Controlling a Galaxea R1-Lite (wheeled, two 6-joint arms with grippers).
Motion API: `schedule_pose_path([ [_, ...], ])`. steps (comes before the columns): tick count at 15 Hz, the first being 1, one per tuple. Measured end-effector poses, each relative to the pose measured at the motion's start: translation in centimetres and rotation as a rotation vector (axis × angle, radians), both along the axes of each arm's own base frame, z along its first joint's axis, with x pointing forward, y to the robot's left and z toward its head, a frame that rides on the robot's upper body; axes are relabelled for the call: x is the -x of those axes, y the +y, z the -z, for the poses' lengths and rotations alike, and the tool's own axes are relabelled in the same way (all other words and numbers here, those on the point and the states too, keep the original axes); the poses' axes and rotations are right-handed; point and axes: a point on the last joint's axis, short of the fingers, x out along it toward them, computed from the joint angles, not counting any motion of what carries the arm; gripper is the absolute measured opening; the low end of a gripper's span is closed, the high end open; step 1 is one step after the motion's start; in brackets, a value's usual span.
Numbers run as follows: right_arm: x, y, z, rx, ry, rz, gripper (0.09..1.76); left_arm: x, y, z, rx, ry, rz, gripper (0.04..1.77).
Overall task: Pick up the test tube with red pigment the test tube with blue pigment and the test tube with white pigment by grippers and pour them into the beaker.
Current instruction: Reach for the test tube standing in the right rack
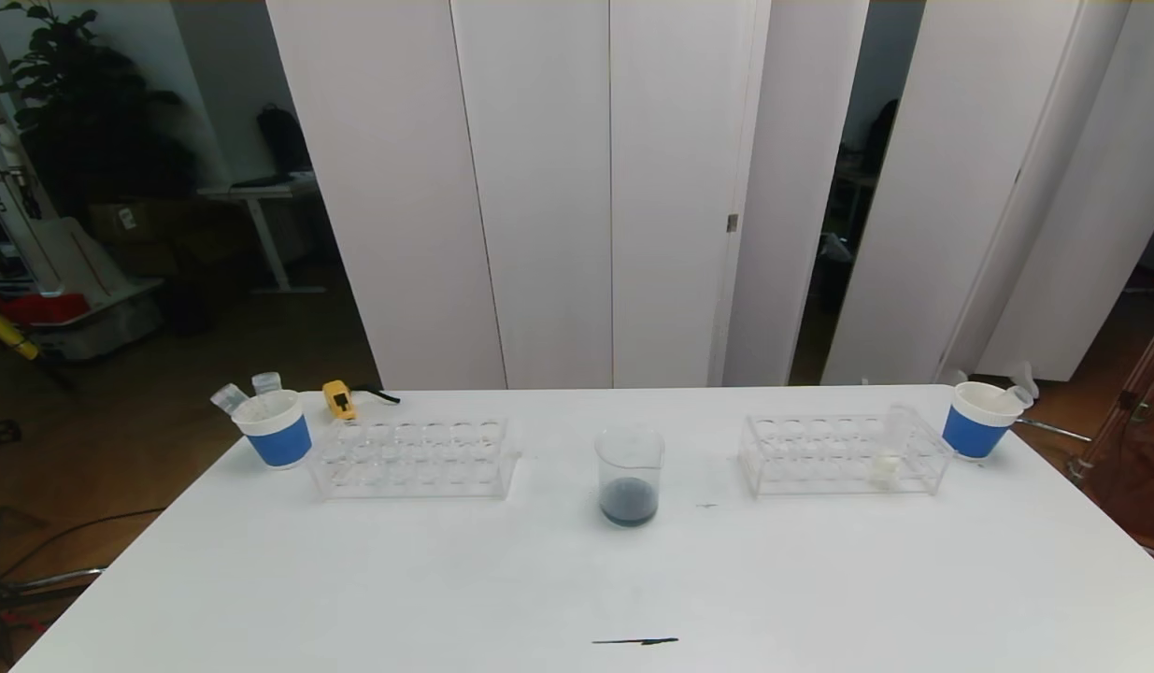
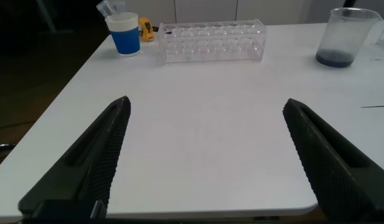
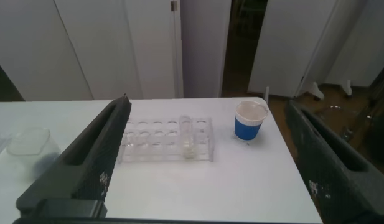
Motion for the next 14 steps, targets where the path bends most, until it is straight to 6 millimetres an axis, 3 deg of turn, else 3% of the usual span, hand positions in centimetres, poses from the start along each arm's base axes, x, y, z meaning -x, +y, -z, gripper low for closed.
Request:
schedule_pose_path([
  [3,-4.2,-0.1,1.7,-0.016,0.049,0.009,1.75,0.0,0.0,0.0,0.000,0.000,0.000,1.75],
  [6,-7.2,-0.1,4.8,-0.016,0.082,0.006,1.75,0.0,0.0,0.0,0.000,0.000,0.000,1.75],
  [10,-8.9,0.1,9.8,-0.014,0.113,-0.001,1.75,0.0,0.0,0.0,0.000,0.000,0.000,1.75],
  [14,-10.1,0.0,13.5,-0.011,0.165,0.032,1.75,0.0,0.0,0.0,0.000,0.000,0.000,1.75],
])
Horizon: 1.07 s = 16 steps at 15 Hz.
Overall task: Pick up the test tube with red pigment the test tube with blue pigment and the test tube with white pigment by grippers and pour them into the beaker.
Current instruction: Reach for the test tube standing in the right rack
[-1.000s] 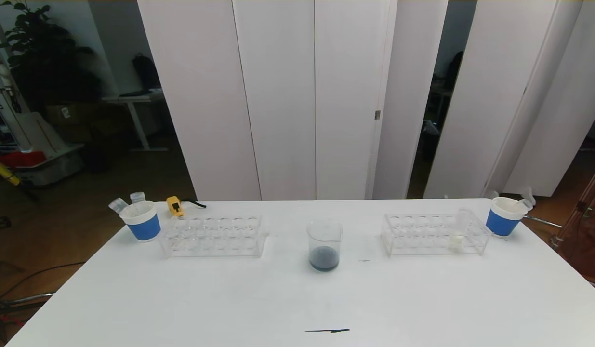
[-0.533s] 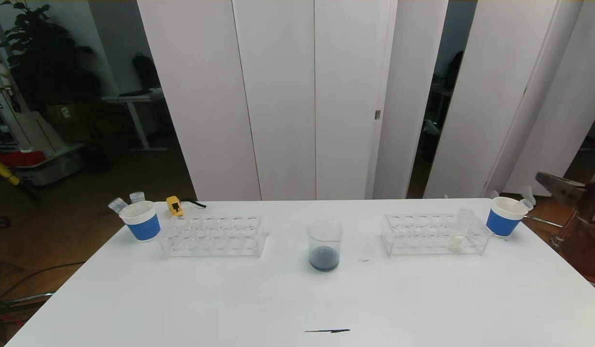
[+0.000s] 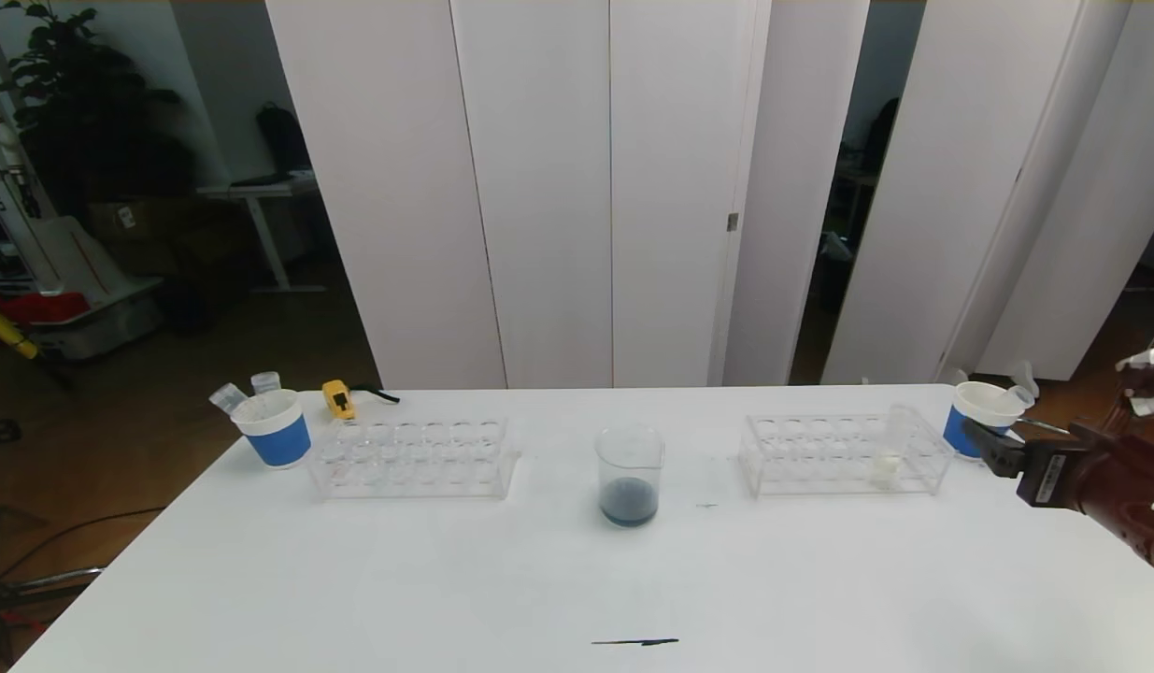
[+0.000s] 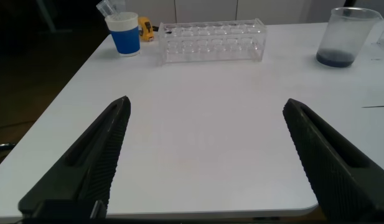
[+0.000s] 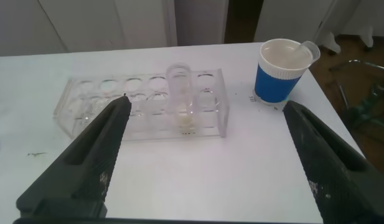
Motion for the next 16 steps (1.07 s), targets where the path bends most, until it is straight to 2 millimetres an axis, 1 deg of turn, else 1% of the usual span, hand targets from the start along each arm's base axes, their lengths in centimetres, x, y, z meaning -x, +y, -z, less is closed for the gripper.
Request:
schedule_pose_path([
  [5,-1.6,0.3,2.9,0.006,0.097,0.003,1.75,0.0,0.0,0.0,-0.001,0.000,0.000,1.75],
  [9,-3.4,0.6,3.6,0.007,0.101,-0.004,1.75,0.0,0.0,0.0,0.000,0.000,0.000,1.75],
  [16,-7.3,0.8,4.5,0.011,0.087,-0.013,1.75,0.0,0.0,0.0,0.000,0.000,0.000,1.75],
])
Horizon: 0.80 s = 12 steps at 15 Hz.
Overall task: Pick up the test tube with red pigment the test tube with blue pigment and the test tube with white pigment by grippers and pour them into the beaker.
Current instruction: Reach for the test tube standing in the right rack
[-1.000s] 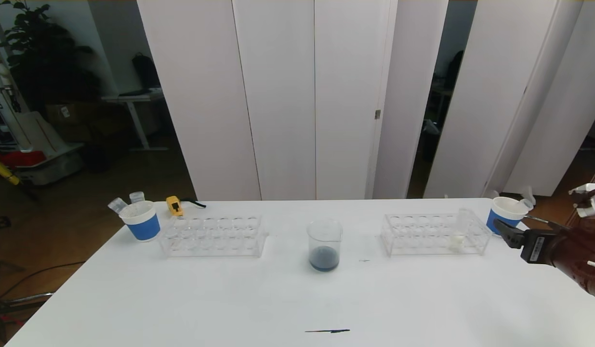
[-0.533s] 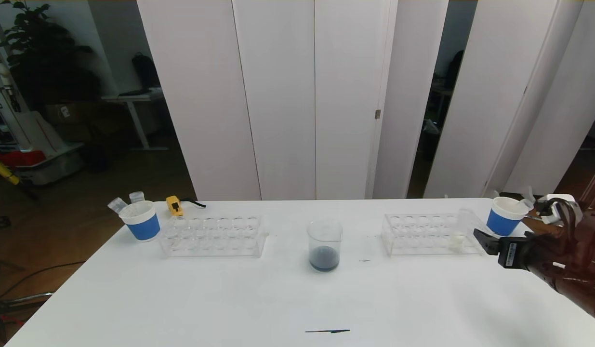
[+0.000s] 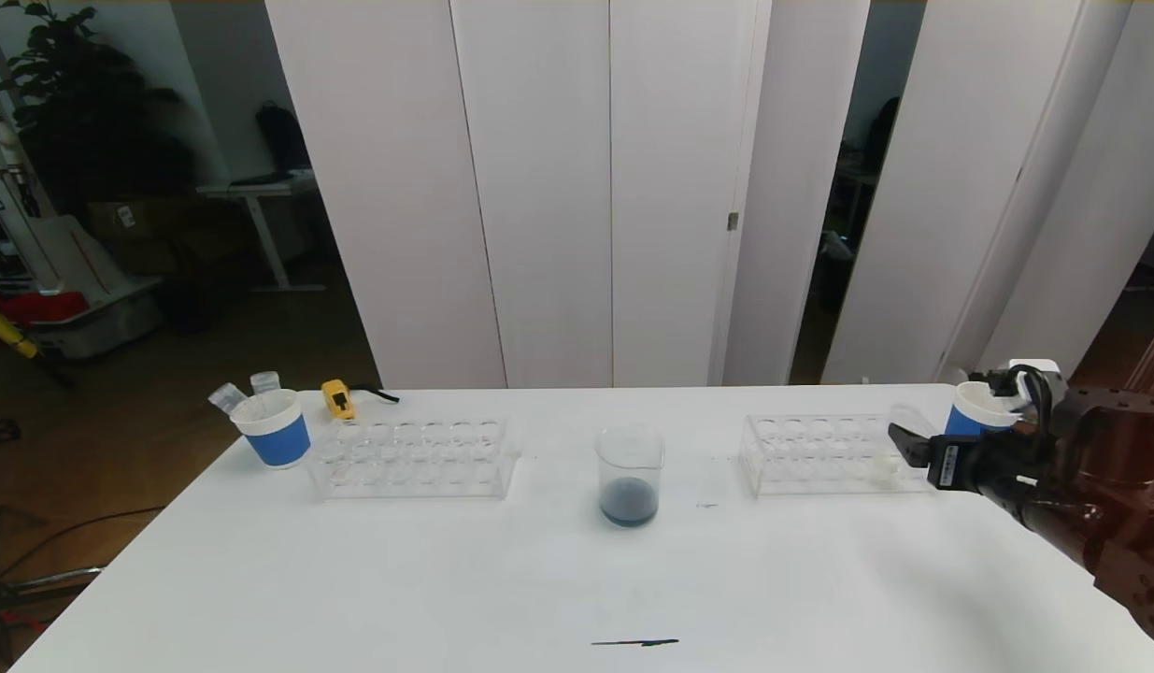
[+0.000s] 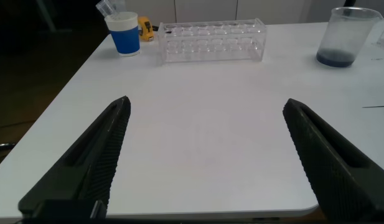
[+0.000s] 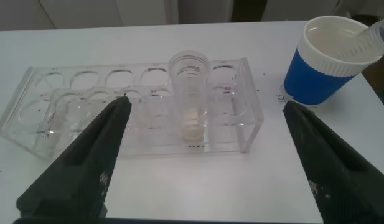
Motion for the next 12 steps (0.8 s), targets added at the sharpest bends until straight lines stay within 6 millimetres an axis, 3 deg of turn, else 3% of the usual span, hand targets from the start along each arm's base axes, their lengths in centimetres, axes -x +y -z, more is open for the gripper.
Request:
schedule_pose_path([
  [12,-4.5,1.0,1.7,0.020,-0.034,-0.035,1.75,0.0,0.0,0.0,0.000,0.000,0.000,1.75],
])
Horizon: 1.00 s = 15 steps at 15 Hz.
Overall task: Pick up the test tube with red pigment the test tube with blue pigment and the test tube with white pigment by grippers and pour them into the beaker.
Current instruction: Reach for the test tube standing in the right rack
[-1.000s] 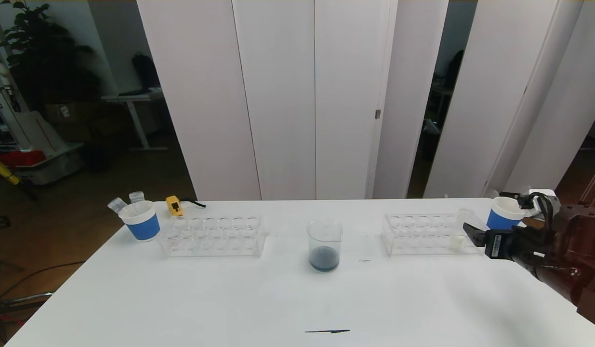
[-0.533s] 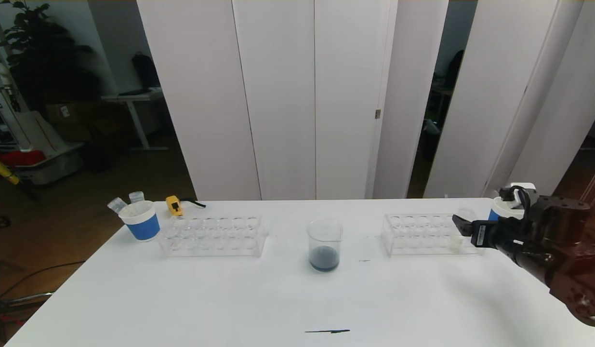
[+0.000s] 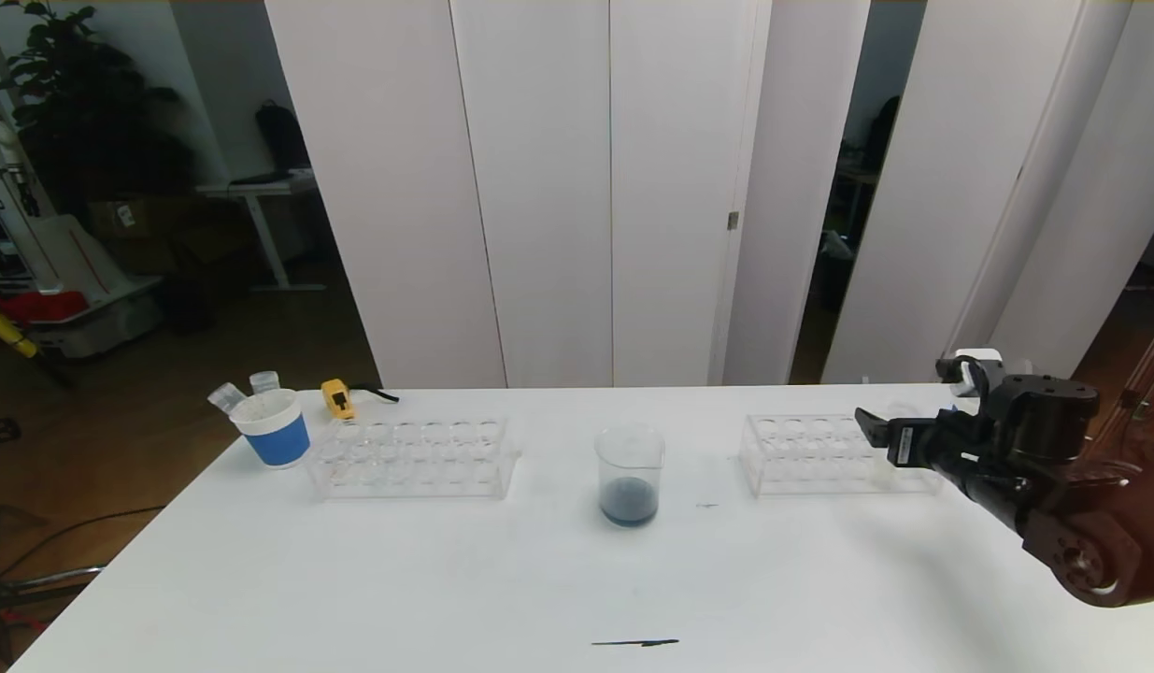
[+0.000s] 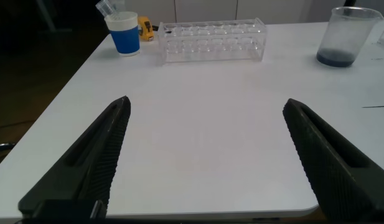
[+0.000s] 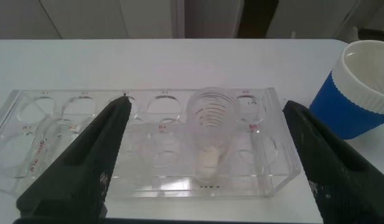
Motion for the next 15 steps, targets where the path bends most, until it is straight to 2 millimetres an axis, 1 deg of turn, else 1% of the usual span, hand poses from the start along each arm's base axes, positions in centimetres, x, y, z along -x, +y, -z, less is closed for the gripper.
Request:
schedule_pose_path([
  [5,-1.1,0.2,0.9,0.008,0.009,-0.005,1.75,0.0,0.0,0.0,0.000,0.000,0.000,1.75],
  [9,-1.2,0.3,1.6,0.011,0.026,-0.010,1.75,0.0,0.0,0.0,0.000,0.000,-0.001,1.75],
  [15,-1.4,0.9,1.9,0.011,0.030,-0.024,1.75,0.0,0.0,0.0,0.000,0.000,0.000,1.75],
])
